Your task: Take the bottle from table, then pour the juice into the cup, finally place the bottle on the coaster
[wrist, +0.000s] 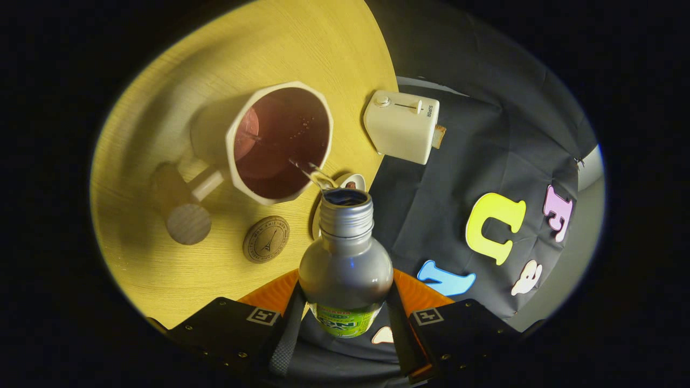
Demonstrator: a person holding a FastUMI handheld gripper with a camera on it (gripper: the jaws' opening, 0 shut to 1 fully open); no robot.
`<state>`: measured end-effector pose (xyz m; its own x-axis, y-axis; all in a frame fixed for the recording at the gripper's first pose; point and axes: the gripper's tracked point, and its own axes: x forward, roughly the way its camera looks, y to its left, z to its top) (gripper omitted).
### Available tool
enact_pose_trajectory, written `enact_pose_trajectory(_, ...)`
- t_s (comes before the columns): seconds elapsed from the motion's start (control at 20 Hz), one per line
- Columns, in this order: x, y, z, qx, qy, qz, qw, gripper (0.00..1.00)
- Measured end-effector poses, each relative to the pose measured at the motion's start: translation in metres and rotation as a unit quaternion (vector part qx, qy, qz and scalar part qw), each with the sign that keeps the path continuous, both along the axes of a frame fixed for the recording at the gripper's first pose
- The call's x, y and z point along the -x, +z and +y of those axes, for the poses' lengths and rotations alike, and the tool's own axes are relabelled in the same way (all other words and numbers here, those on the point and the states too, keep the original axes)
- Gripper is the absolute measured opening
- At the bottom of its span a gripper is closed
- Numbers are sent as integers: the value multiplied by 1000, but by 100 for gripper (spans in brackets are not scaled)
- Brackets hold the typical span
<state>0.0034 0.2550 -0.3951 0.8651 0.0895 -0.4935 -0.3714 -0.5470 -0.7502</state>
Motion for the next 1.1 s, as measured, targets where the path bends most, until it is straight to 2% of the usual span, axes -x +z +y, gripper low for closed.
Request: enact_pose_trajectory(1.1, -8, 18, 5, 18, 29, -17, 999, 74)
